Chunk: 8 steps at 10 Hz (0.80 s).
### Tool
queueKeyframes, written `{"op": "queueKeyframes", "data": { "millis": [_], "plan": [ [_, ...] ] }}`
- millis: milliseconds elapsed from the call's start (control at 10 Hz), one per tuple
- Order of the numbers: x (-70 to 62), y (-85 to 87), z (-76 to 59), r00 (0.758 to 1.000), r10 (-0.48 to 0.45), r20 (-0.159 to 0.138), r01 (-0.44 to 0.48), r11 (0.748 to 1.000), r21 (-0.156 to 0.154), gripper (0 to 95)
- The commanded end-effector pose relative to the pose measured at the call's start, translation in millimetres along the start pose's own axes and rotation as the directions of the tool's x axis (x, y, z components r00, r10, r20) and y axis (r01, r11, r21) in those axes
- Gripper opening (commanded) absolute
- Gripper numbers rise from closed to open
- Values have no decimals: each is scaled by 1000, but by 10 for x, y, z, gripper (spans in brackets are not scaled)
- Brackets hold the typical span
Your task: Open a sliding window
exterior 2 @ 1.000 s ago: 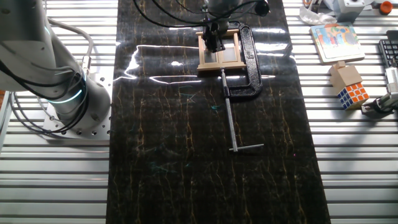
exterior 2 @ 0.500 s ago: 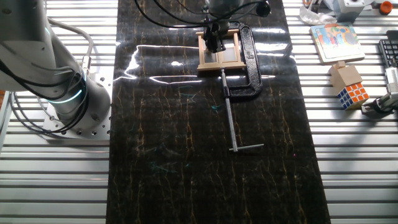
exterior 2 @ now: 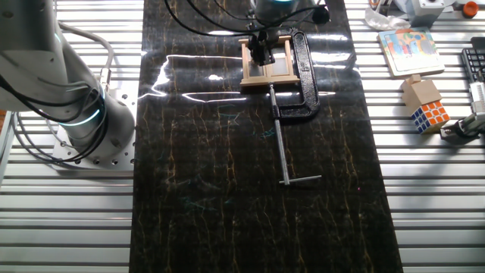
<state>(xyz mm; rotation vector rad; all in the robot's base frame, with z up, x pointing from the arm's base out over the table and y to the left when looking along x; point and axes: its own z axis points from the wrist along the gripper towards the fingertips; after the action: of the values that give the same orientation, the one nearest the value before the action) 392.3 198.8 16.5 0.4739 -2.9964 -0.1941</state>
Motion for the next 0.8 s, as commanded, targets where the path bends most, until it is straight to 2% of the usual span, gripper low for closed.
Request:
{"op": "queueKeyframes", "data": {
  "millis": [100, 300, 800],
  "plan": [
    [-1, 4, 5, 1000, 9, 7, -8, 1000, -23, 0],
    [0, 4, 6, 1000, 22, 12, -21, 998, -53, 0],
    [10, 15, 29, 999, 41, 19, -39, 996, -85, 0]
  ]
}}
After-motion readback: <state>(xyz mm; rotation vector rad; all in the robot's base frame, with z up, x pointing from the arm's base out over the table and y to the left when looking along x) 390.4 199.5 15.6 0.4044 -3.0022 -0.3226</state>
